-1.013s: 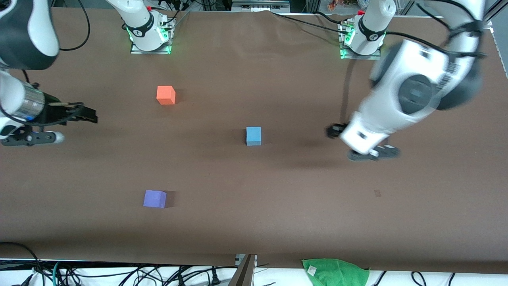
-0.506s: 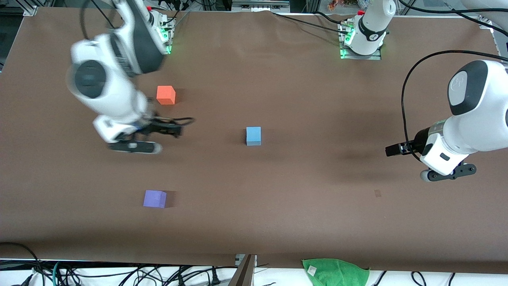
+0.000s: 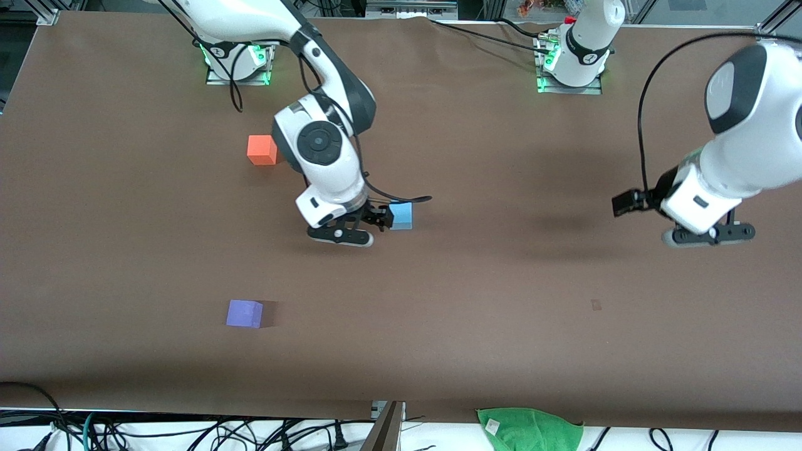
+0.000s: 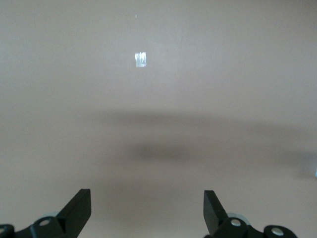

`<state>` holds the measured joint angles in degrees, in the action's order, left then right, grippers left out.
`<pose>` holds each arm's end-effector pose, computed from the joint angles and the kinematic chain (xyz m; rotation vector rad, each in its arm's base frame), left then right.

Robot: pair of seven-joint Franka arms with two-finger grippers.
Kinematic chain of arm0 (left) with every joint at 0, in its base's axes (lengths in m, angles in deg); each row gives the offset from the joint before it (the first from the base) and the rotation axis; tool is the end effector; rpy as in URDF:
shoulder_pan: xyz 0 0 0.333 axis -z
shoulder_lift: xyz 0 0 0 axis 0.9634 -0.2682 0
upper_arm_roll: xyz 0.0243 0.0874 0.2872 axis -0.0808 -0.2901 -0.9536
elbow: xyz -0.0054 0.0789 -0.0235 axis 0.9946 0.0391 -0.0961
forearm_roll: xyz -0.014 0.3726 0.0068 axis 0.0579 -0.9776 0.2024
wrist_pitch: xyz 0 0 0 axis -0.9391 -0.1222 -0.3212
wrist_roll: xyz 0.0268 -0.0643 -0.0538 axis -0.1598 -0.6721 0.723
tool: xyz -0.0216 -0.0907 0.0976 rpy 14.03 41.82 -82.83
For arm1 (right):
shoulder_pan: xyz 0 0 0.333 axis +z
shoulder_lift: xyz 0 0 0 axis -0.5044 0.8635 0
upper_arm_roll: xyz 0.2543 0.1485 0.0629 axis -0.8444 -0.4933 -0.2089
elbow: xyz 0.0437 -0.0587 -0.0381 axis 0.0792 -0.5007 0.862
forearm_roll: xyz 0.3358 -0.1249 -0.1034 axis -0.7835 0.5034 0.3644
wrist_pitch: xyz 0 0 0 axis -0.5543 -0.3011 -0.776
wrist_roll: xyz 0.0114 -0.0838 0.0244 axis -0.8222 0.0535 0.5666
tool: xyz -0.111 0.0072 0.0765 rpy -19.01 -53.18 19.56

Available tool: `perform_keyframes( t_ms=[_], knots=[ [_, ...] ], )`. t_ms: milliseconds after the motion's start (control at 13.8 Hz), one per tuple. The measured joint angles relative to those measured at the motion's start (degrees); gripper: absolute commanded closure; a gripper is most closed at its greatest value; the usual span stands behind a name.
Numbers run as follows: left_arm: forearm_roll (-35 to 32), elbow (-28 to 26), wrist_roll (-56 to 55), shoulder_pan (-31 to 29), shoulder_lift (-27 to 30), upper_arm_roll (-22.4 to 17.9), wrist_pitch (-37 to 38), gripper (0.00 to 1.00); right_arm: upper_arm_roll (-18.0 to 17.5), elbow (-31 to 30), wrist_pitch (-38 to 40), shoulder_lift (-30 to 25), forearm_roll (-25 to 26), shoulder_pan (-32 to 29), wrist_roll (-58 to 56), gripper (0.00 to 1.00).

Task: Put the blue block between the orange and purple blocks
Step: 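Grasp the light-blue cube with the right gripper while the left gripper withdraws, then carry the light-blue cube with the right gripper toward the orange cube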

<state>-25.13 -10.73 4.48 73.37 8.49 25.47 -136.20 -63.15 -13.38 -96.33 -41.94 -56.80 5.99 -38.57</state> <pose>0.5721 -0.0539 0.4612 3.1365 0.0613 -0.1656 0.5560 0.4264 0.2936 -3.0495 0.2316 -0.0775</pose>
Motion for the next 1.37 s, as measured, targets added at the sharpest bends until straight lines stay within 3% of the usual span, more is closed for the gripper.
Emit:
perform_keyframes(
  t_ms=[217,434,868,1374],
  knots=[
    [0.0,-4.07,7.7,3.36,8.46,-6.23,4.58,0.0,0.07,1.5,-1.73,3.13,0.2,2.82,2.62,0.0],
    [-4.65,-4.24,9.48,3.36,12.76,-5.16,5.59,0.0,0.14,1.73,-3.97,5.83,1.24,5.42,3.91,0.0],
    [-2.24,-3.76,8.28,0.76,7.77,-3.29,0.82,0.0,0.23,2.01,-4.68,8.72,1.69,7.49,3.98,0.0],
    [-0.73,-1.97,8.31,-0.12,7.83,-4.21,1.05,0.0,0.28,2.03,-4.69,10.86,1.71,9.11,3.98,0.0]
  ],
)
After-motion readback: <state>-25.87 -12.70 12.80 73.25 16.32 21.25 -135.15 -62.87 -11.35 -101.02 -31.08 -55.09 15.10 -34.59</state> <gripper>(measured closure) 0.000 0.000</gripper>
